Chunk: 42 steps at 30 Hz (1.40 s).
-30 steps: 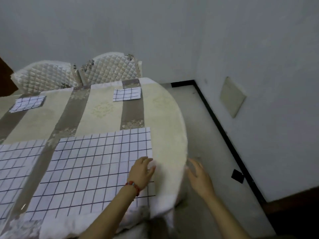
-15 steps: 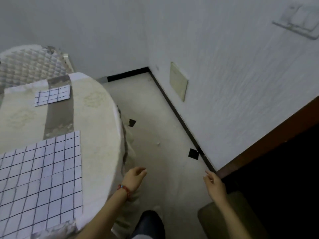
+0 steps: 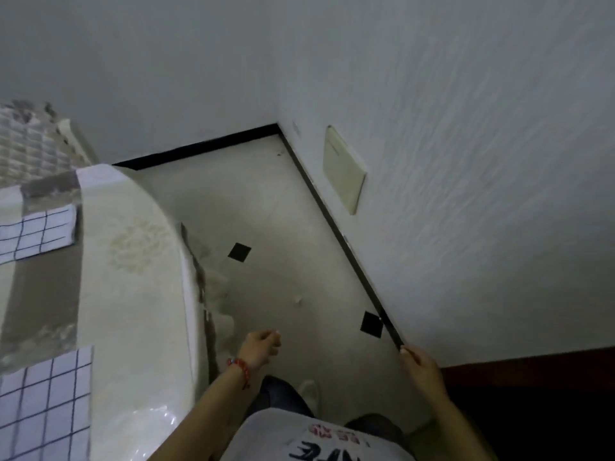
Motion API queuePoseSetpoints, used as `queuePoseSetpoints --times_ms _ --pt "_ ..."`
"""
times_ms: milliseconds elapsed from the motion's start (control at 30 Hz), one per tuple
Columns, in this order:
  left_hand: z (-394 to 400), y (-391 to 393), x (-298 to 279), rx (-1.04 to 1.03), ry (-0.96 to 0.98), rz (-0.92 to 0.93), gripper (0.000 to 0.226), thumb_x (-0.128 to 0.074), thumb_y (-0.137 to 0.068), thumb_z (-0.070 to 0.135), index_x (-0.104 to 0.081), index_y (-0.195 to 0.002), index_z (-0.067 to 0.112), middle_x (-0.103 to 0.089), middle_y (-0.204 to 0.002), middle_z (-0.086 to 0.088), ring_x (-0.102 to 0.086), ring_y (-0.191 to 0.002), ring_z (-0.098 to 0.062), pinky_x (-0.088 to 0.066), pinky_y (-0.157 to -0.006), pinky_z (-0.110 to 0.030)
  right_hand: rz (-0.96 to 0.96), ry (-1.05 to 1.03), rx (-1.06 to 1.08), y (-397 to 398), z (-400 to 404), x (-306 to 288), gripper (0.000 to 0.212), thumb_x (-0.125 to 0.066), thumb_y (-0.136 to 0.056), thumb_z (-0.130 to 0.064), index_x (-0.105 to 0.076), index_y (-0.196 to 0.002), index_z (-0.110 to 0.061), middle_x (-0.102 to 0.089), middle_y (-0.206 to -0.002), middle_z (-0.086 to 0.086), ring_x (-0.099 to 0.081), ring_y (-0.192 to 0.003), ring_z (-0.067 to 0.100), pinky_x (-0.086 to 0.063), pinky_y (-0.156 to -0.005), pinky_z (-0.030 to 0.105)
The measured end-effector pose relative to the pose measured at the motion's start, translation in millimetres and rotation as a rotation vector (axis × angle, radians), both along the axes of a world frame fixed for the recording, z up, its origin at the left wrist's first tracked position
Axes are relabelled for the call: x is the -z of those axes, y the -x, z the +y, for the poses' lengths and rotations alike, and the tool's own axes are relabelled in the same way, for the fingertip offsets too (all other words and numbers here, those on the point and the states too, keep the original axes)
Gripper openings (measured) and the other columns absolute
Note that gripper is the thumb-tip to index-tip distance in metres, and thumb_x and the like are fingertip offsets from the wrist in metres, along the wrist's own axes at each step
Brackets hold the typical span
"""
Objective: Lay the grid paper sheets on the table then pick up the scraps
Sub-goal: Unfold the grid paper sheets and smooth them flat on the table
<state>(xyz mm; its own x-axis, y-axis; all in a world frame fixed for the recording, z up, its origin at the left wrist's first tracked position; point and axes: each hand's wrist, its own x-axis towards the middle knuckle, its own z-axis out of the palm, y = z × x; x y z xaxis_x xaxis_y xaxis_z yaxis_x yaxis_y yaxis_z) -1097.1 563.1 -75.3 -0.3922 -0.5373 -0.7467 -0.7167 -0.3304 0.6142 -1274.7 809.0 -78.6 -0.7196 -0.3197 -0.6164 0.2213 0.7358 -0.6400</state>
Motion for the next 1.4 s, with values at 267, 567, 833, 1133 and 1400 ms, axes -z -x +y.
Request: queuePoseSetpoints --times_ms 267,567,833,1133,1400 --pt "-105.5 82.1 0.5 -0.215 -0.013 -0.005 0.017 -0.044 -0.095 0.02 -0.054 -0.088 0.008 -0.055 -0.079 -0.007 -0.049 -0.062 -0.013 -0.035 -0.057 -0.023 -0.101 -0.014 -0.104 100.7 -98.9 24.5 0.03 -0.045 -0.096 -0.023 -0.061 -0.112 -0.005 -0.064 -0.111 0.018 -0.06 -0.098 0.029 -0.048 -0.087 0.036" --pt "-160.4 108.2 26.8 -0.6 -0.101 -0.126 0.023 -0.043 -0.095 0.021 -0.054 -0.104 0.003 -0.058 -0.081 -0.011 -0.052 -0.063 -0.018 -0.035 -0.058 -0.024 -0.111 -0.072 -0.472 241.7 -270.7 33.9 0.037 -0.043 -0.096 -0.022 -0.057 -0.11 0.009 -0.063 -0.111 0.026 -0.059 -0.087 0.028 -0.044 -0.083 0.032" --pt "-182.1 127.8 24.3 -0.895 -0.119 -0.09 0.028 -0.046 -0.094 0.014 -0.052 -0.067 0.011 -0.054 -0.069 -0.008 -0.049 -0.063 -0.02 -0.039 -0.06 -0.028 -0.119 0.011 -0.672 294.9 -440.3 17.4 0.031 -0.047 -0.095 -0.022 -0.059 -0.113 0.0 -0.06 -0.104 0.013 -0.056 -0.091 0.026 -0.045 -0.089 0.033" --pt "-278.5 139.2 31.4 -0.962 -0.091 -0.041 0.021 -0.044 -0.095 0.016 -0.053 -0.076 0.016 -0.053 -0.072 -0.005 -0.048 -0.066 -0.015 -0.038 -0.058 -0.024 -0.108 -0.001 -0.837 265.3 -581.2 30.5 0.029 -0.045 -0.096 -0.021 -0.059 -0.111 0.0 -0.059 -0.086 0.002 -0.058 -0.087 0.026 -0.043 -0.086 0.032" --pt "-410.4 135.5 16.2 -0.874 -0.044 -0.002 0.024 -0.047 -0.094 0.02 -0.054 -0.074 0.009 -0.054 -0.073 -0.008 -0.052 -0.071 -0.02 -0.05 -0.072 -0.034 -0.093 -0.017 -0.989 230.5 -693.2 19.5 0.022 -0.044 -0.096 -0.023 -0.059 -0.103 -0.009 -0.058 -0.089 0.005 -0.057 -0.087 0.024 -0.042 -0.072 0.027"
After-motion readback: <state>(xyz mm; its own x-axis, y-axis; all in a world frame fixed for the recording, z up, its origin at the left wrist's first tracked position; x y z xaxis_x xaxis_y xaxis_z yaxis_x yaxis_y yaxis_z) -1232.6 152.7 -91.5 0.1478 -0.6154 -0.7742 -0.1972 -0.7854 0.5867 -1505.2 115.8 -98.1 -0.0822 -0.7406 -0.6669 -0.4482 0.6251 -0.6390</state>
